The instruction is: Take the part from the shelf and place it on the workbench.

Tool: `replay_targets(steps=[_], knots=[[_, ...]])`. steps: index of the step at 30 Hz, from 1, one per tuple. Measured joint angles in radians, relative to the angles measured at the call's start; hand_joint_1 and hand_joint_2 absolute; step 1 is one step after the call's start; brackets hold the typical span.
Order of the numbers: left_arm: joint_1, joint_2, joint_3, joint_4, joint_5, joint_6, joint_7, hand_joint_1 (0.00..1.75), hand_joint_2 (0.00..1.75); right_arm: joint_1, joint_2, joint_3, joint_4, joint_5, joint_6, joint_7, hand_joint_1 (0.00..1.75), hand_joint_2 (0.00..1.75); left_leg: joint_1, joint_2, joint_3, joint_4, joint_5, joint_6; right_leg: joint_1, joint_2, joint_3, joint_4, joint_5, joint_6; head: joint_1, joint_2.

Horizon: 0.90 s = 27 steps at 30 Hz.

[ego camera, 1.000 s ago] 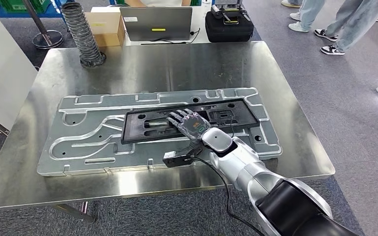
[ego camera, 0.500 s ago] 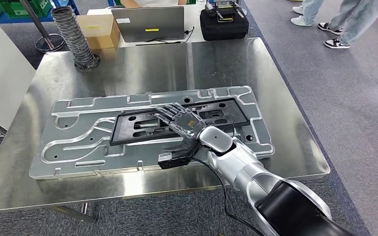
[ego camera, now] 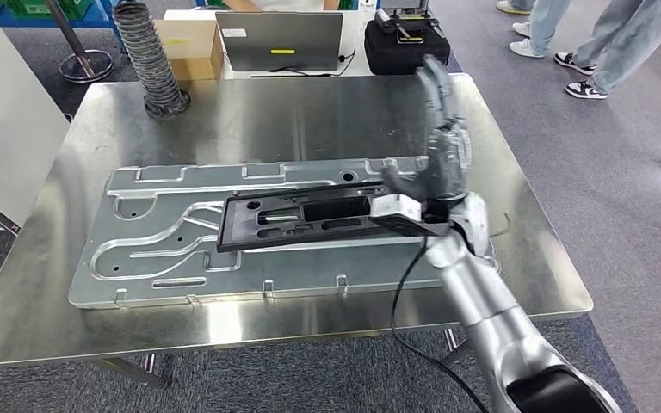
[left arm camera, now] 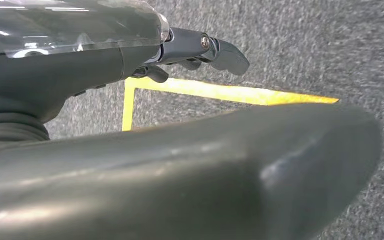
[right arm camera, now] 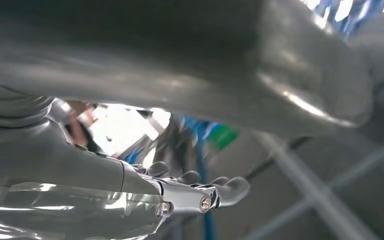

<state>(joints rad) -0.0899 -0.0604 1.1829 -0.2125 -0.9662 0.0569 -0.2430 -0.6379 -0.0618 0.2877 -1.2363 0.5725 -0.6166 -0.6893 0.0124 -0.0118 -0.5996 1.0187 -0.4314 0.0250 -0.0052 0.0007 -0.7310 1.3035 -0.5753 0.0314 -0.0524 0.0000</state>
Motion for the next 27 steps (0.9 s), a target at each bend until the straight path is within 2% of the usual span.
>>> replay_targets(steps=[1, 3, 4, 5, 7, 9, 10, 11, 13, 14, 15, 16, 17, 19, 20, 21, 24, 25, 26, 27], knots=[[0.002, 0.000, 0.003, 0.000, 0.002, -0.001, -0.002, 0.00, 0.00, 0.027, -0.019, -0.034, -0.057, -0.010, -0.005, -0.003, 0.00, 0.00, -0.002, 0.000, 0.001, 0.000, 0.000, 0.000, 0.001, 0.000, 0.015, -0.036, 0.027, -0.003, 0.000, 0.000], [0.002, 0.000, 0.009, 0.000, 0.005, -0.004, -0.004, 0.00, 0.00, 0.074, -0.053, -0.103, -0.164, -0.019, -0.013, -0.004, 0.00, 0.00, -0.005, -0.001, 0.003, 0.000, -0.001, -0.001, 0.005, 0.000, 0.085, -0.181, 0.098, -0.015, 0.000, 0.000], [0.001, -0.001, 0.011, 0.000, 0.007, -0.005, -0.006, 0.00, 0.00, 0.096, -0.067, -0.135, -0.209, -0.022, -0.016, -0.003, 0.00, 0.00, -0.006, 0.000, 0.004, -0.001, -0.002, -0.002, 0.009, -0.001, 0.114, -0.244, 0.122, -0.021, 0.000, 0.000], [0.000, -0.001, 0.013, 0.000, 0.009, -0.006, -0.008, 0.00, 0.00, 0.118, -0.081, -0.161, -0.246, -0.023, -0.018, -0.001, 0.00, 0.00, -0.007, 0.000, 0.004, -0.001, -0.002, -0.005, 0.013, -0.002, 0.133, -0.282, 0.133, -0.026, 0.000, 0.000], [0.000, -0.001, 0.016, 0.000, 0.016, -0.009, -0.012, 0.00, 0.00, 0.163, -0.103, -0.210, -0.303, -0.008, -0.031, 0.001, 0.00, 0.00, -0.007, -0.001, 0.006, -0.005, -0.003, -0.013, 0.018, -0.003, 0.138, -0.298, 0.137, -0.031, 0.000, 0.000], [0.001, -0.001, 0.022, 0.000, 0.030, -0.017, -0.021, 0.00, 0.00, 0.217, -0.114, -0.267, -0.338, 0.046, -0.055, 0.007, 0.00, 0.00, -0.008, 0.001, 0.009, -0.004, -0.008, -0.023, 0.013, -0.004, 0.146, -0.309, 0.141, -0.039, 0.000, 0.000], [0.000, -0.001, 0.026, 0.000, 0.037, -0.022, -0.027, 0.00, 0.00, 0.250, -0.116, -0.299, -0.346, 0.083, -0.065, 0.013, 0.00, 0.00, -0.009, 0.003, 0.005, 0.013, -0.022, -0.027, 0.010, -0.006, 0.151, -0.316, 0.144, -0.044, 0.000, 0.000], [0.000, -0.002, 0.031, 0.000, 0.042, -0.028, -0.031, 0.00, 0.00, 0.285, -0.117, -0.333, -0.351, 0.119, -0.071, 0.021, 0.00, 0.00, -0.009, 0.004, -0.009, 0.050, -0.048, -0.031, 0.007, -0.008, 0.155, -0.322, 0.147, -0.047, 0.000, 0.000], [0.001, -0.004, 0.039, 0.000, 0.046, -0.036, -0.033, 0.00, 0.00, 0.366, -0.117, -0.405, -0.353, 0.171, -0.074, 0.029, 0.00, 0.00, -0.006, 0.006, -0.062, 0.178, -0.122, -0.037, 0.007, -0.014, 0.157, -0.323, 0.148, -0.051, 0.000, 0.000], [0.002, -0.005, 0.042, 0.000, 0.046, -0.038, -0.032, 0.00, 0.00, 0.410, -0.116, -0.443, -0.351, 0.181, -0.075, 0.026, 0.00, 0.00, -0.005, 0.006, -0.087, 0.238, -0.149, -0.039, 0.008, -0.016, 0.155, -0.321, 0.148, -0.051, 0.000, 0.000], [0.004, -0.006, 0.044, 0.000, 0.045, -0.038, -0.031, 0.00, 0.00, 0.454, -0.113, -0.482, -0.349, 0.183, -0.076, 0.021, 0.00, 0.00, -0.004, 0.006, -0.100, 0.272, -0.160, -0.041, 0.008, -0.019, 0.154, -0.319, 0.148, -0.051, 0.000, 0.000], [0.005, -0.006, 0.045, 0.000, 0.045, -0.038, -0.031, 0.00, 0.00, 0.496, -0.108, -0.521, -0.347, 0.178, -0.076, 0.015, 0.00, 0.00, -0.003, 0.006, -0.090, 0.262, -0.149, -0.042, 0.008, -0.020, 0.152, -0.317, 0.147, -0.051, 0.000, 0.000], [0.007, -0.006, 0.046, 0.000, 0.044, -0.037, -0.031, 0.00, 0.00, 0.535, -0.101, -0.558, -0.345, 0.169, -0.077, 0.009, 0.00, 0.00, -0.003, 0.006, -0.060, 0.212, -0.122, -0.041, 0.008, -0.019, 0.150, -0.313, 0.147, -0.050, 0.000, 0.000], [0.007, -0.006, 0.047, 0.000, 0.044, -0.037, -0.033, 0.00, 0.00, 0.599, -0.085, -0.619, -0.343, 0.154, -0.078, 0.001, 0.00, 0.00, -0.004, 0.006, 0.020, 0.066, -0.065, -0.034, 0.009, -0.017, 0.146, -0.305, 0.144, -0.045, 0.000, 0.000], [0.006, -0.006, 0.047, 0.000, 0.043, -0.037, -0.034, 0.00, 0.00, 0.623, -0.078, -0.642, -0.343, 0.150, -0.078, -0.001, 0.00, 0.00, -0.005, 0.005, 0.046, 0.018, -0.051, -0.029, 0.010, -0.015, 0.144, -0.301, 0.144, -0.041, 0.000, 0.000], [0.005, -0.007, 0.047, 0.000, 0.043, -0.037, -0.034, 0.00, 0.00, 0.642, -0.072, -0.661, -0.342, 0.149, -0.078, -0.003, 0.00, 0.00, -0.007, 0.005, 0.057, -0.006, -0.047, -0.024, 0.011, -0.013, 0.142, -0.298, 0.145, -0.036, 0.000, 0.000], [0.003, -0.010, 0.048, 0.000, 0.043, -0.037, -0.034, 0.00, 0.00, 0.684, -0.054, -0.701, -0.337, 0.154, -0.079, -0.004, 0.00, 0.00, -0.009, 0.008, 0.054, -0.013, -0.034, -0.006, 0.007, -0.009, 0.138, -0.295, 0.147, -0.019, 0.000, 0.000], [0.002, -0.011, 0.048, 0.000, 0.043, -0.037, -0.033, 0.00, 0.00, 0.693, -0.049, -0.710, -0.336, 0.157, -0.079, -0.004, 0.00, 0.00, -0.007, 0.009, 0.051, -0.017, -0.027, 0.002, 0.005, -0.008, 0.133, -0.283, 0.132, -0.012, 0.000, 0.000], [0.001, -0.013, 0.049, 0.000, 0.043, -0.037, -0.033, 0.00, 0.00, 0.699, -0.045, -0.719, -0.335, 0.159, -0.079, -0.003, 0.00, 0.00, -0.006, 0.011, 0.047, -0.020, -0.019, 0.008, 0.003, -0.006, 0.122, -0.255, 0.104, -0.006, 0.000, 0.000], [0.000, -0.014, 0.050, 0.000, 0.044, -0.037, -0.033, 0.00, 0.00, 0.704, -0.040, -0.726, -0.334, 0.160, -0.079, -0.003, 0.00, 0.00, -0.005, 0.013, 0.040, -0.021, -0.012, 0.012, 0.000, -0.005, 0.104, -0.204, 0.061, 0.000, 0.000, 0.000]])
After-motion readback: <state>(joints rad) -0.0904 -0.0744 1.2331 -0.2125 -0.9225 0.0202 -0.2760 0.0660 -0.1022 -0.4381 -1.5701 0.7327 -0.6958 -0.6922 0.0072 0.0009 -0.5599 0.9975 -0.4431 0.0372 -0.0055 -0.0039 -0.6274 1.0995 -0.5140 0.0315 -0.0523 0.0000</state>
